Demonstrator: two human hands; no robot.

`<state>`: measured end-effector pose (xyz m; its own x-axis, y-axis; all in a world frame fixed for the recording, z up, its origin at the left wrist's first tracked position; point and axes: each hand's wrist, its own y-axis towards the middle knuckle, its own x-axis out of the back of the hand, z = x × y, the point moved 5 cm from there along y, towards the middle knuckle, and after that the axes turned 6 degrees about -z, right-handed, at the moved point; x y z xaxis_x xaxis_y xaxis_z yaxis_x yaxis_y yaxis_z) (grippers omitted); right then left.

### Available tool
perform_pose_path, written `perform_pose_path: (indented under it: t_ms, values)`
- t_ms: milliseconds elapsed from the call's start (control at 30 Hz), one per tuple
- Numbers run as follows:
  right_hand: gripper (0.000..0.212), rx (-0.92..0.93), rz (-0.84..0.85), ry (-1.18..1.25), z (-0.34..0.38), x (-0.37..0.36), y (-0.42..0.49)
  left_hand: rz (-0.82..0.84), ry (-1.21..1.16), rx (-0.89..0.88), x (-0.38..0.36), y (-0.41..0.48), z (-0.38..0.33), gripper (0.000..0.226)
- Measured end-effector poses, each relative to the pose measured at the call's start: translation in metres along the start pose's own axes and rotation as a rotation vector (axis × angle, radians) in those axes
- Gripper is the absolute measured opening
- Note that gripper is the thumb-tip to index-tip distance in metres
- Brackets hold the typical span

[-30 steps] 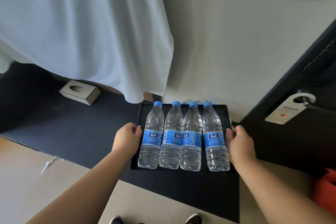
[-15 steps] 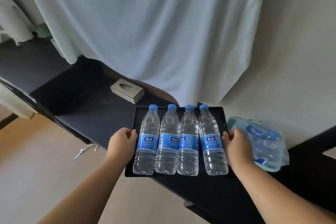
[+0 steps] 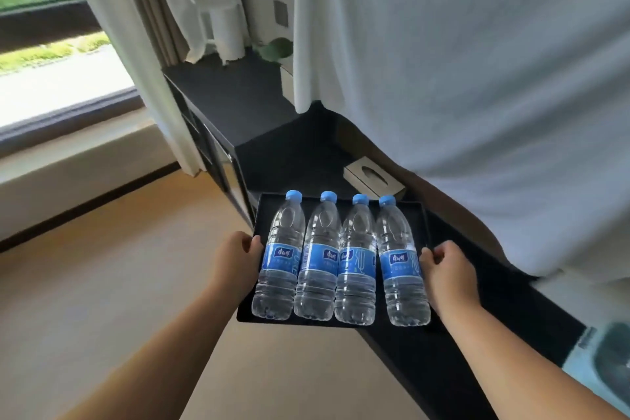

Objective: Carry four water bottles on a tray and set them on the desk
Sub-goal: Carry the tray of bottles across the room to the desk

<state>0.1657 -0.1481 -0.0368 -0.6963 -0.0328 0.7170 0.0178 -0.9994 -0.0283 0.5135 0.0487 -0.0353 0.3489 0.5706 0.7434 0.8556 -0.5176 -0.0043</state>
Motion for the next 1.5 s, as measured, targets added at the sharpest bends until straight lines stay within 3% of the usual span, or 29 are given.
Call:
perform_pose_path:
  t_ms: [333,833,1233,1500]
  values:
    - [0.021,0.165,0.166,-0.001,0.137,-0.122,0.026,-0.178,0.063,0.152,0.079,0.077,0.084,0.028]
    - [0.022,0.376,0.328,-0.015,0.305,-0.279,0.139,-0.362,-0.009,0.35,0.104,0.222,0.114,0.027]
    - [0.022,0.382,0.398,-0.041,0.411,-0.399,0.167,-0.374,-0.01,0.432,0.134,0.351,0.172,0.029]
    - [0.023,0.332,0.349,-0.028,0.496,-0.48,0.164,-0.351,-0.088,0.366,0.184,0.473,0.213,0.026]
